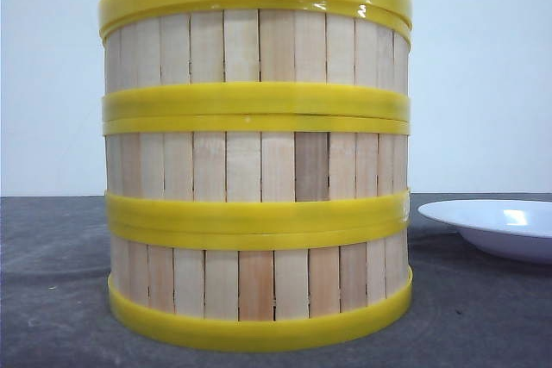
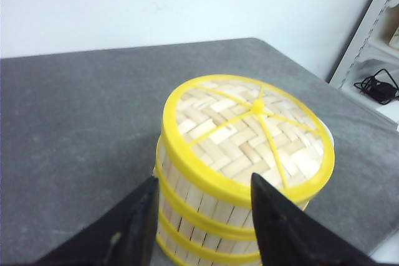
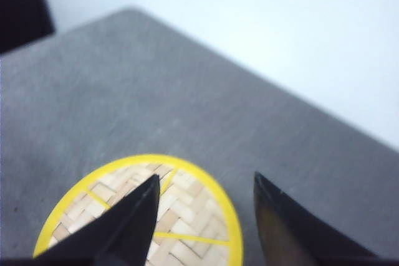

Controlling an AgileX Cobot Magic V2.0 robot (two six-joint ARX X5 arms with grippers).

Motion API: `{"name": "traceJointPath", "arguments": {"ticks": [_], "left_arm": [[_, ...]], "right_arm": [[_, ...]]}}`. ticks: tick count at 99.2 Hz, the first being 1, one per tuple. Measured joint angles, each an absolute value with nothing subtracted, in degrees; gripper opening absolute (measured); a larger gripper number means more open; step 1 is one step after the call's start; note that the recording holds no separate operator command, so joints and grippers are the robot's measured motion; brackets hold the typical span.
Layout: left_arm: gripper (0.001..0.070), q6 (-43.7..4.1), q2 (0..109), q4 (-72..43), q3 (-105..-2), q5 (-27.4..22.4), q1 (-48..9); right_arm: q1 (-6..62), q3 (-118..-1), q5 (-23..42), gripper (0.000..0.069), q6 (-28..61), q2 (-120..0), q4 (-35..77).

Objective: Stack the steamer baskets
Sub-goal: 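Open the right gripper and raise it off the lid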

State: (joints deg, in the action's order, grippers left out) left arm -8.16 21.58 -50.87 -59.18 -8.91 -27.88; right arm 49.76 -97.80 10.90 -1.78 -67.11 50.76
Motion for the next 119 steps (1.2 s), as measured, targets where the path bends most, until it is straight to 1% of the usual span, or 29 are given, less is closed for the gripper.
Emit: {"name": "traceJointPath", "arguments": {"ticks": [18, 29, 40, 54, 66, 78, 87, 107, 111, 114, 116, 119], "left_arm": [[0.0269, -5.7, 21.6, -49.2, -59.2, -8.9, -27.9], [0.0269, -4.4, 21.6, -46.7, -58.9, -8.8, -27.9], [0.0269, -3.6, 21.6, -45.1, -57.0, -8.8, -27.9], [0.0269, -3.6, 21.6, -44.4, -53.2, -8.8, -27.9], [0.0269, -3.6, 20.8, -42.5, -48.2, -8.9, -27.9], [0.0269, -3.6, 18.3, -40.0, -42.7, -9.0, -27.9], [0.0269, -3.6, 17.7, -39.6, -41.7, -9.0, -27.9], [0.0269, -3.6, 17.7, -38.7, -41.7, -9.0, -27.9], [0.0267, -3.6, 17.7, -38.7, -41.7, -9.0, -27.9], [0.0255, -3.7, 17.7, -38.7, -41.7, -9.0, -27.9], [0.0234, -3.7, 17.7, -38.7, -41.7, -9.0, -27.9], [0.0177, -3.7, 17.7, -38.7, -41.7, -9.0, -27.9]], "right_arm": [[50.7, -97.6, 12.5, 0.0288, -1.3, -60.0, 53.8], [50.9, -93.9, 14.3, 0.0288, -1.3, -55.4, 53.9], [51.0, -86.5, 17.1, 0.0288, -1.9, -49.7, 53.3], [51.0, -74.1, 21.2, 0.0288, -4.7, -41.1, 50.5], [51.0, -64.3, 22.3, 0.0288, -7.6, -34.1, 49.0], [51.0, -57.3, 22.4, 0.0288, -8.9, -28.9, 49.0], [51.0, -55.0, 22.4, 0.0288, -9.5, -27.4, 49.0], [51.0, -55.0, 22.7, 0.0288, -10.4, -27.0, 47.1], [51.0, -55.0, 22.7, 0.0274, -10.5, -27.0, 46.9], [51.0, -55.0, 22.7, 0.0242, -10.6, -27.0, 46.7], [51.0, -55.0, 22.7, 0.0209, -10.6, -27.0, 46.7], [51.0, -55.0, 22.7, 0.0145, -10.6, -27.0, 46.5]]}}
